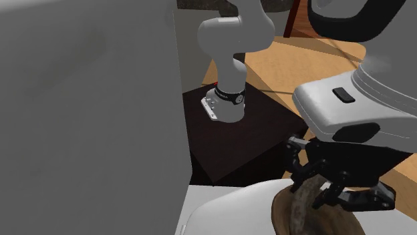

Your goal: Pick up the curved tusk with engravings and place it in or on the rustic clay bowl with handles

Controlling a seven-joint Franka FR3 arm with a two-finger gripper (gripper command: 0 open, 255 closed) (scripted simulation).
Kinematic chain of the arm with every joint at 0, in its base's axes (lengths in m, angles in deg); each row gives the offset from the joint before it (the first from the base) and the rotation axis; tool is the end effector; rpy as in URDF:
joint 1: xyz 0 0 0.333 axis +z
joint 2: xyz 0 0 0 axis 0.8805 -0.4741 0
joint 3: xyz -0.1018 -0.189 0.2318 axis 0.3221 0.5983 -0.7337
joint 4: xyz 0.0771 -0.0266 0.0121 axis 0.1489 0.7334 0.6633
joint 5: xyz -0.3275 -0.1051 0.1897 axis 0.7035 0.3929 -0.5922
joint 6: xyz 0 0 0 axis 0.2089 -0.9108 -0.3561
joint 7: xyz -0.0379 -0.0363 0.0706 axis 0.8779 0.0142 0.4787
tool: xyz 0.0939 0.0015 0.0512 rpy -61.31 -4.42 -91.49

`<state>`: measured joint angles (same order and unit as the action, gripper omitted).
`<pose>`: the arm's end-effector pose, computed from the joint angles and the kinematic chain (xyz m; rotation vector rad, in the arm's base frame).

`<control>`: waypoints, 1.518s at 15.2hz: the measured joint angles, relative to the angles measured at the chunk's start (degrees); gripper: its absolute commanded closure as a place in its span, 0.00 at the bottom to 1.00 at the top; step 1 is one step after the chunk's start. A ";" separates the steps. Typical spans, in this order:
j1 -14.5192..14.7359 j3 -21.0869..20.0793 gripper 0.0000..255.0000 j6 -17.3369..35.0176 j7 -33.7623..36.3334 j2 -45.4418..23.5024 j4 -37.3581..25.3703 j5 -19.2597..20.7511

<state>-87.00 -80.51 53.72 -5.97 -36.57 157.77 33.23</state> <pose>0.4566 -0.1900 0.3931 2.4371 -1.8727 -0.0070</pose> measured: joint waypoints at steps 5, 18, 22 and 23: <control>1.82 -2.18 1.00 -0.10 4.07 -4.42 -4.28 0.06; 1.91 -2.23 1.00 9.35 5.67 -10.32 -0.61 1.35; 1.92 -2.23 1.00 9.75 5.76 -10.64 -0.54 1.42; 1.92 -2.23 1.00 9.77 5.76 -10.65 -0.53 1.42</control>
<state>-85.08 -82.74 63.49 -0.21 -47.22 157.24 34.65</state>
